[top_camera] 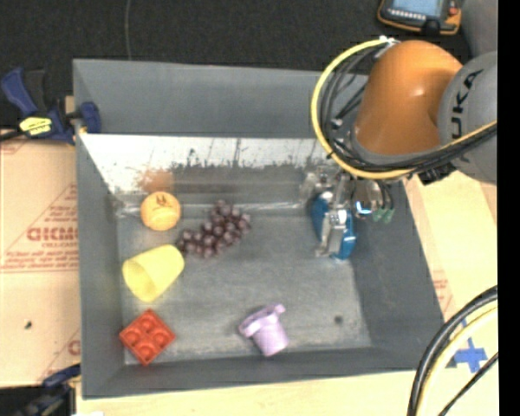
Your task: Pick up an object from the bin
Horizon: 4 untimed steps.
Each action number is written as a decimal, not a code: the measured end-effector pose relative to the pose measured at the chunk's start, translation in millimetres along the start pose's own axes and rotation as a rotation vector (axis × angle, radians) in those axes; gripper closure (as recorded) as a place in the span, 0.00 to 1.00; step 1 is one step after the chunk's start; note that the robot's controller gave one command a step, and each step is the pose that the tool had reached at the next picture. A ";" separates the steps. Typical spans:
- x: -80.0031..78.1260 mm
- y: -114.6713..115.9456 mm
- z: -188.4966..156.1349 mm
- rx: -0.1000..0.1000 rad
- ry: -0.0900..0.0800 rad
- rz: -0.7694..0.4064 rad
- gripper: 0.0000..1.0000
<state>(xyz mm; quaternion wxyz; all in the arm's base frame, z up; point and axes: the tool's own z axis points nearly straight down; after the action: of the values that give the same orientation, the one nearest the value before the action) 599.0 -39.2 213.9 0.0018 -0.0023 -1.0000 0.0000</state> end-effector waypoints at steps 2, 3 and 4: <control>-20.8 82.0 105.2 0.002 -0.011 -0.266 0.00; -35.8 78.5 51.1 0.004 -0.023 -0.094 0.00; -41.6 145.5 113.1 0.002 -0.013 -0.364 0.00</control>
Offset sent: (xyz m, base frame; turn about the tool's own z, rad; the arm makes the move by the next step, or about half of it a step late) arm 0.0245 0.1105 -0.1439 -0.3544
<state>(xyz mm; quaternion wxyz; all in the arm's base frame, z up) 640.8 106.1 100.6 -0.0049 0.1785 -0.9839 0.0005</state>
